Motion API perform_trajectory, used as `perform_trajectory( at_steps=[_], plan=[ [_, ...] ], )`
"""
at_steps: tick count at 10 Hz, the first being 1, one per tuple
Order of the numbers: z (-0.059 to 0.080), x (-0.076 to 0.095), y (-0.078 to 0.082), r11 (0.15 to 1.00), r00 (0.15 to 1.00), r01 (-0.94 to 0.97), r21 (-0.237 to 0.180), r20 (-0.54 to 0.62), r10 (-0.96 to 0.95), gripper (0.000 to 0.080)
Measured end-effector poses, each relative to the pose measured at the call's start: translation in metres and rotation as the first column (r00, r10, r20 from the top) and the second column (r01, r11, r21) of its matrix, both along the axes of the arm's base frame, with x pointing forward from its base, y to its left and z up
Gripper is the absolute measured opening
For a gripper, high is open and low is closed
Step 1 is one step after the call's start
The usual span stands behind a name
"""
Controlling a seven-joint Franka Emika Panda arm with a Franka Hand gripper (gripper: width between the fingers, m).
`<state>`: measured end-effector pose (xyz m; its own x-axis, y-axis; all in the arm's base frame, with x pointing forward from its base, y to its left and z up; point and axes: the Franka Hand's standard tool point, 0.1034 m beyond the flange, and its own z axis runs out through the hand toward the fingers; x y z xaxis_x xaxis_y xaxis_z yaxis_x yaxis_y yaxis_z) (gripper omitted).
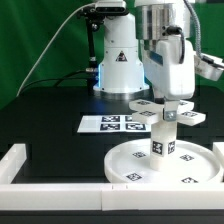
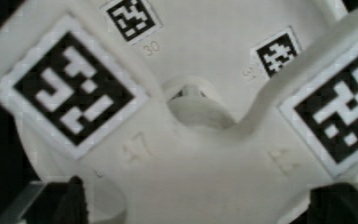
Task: Assemble round table
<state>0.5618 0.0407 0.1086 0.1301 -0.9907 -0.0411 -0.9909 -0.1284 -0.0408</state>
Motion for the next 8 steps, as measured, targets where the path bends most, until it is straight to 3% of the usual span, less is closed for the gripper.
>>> perform_trajectory(
  at_steps=[2, 3, 5, 7, 8],
  plan=[
    [0.017, 0.003, 0.002, 0.992, 0.992, -0.124, 0.013, 0.012, 0.124, 0.0645],
    [0.019, 0.005, 0.003, 0.967, 0.966, -0.256, 0.005, 0.024, 0.256, 0.0648],
    [0.016, 0.008, -0.003, 0.807, 0.805, -0.591, -0.02, 0.062, 0.591, 0.0648],
    [0.015, 0.002, 0.012, 0.705, 0.703, -0.708, -0.041, 0.065, 0.709, 0.0648],
    [0.015, 0.002, 0.009, 0.643, 0.64, -0.764, -0.05, 0.064, 0.765, 0.0648]
  ],
)
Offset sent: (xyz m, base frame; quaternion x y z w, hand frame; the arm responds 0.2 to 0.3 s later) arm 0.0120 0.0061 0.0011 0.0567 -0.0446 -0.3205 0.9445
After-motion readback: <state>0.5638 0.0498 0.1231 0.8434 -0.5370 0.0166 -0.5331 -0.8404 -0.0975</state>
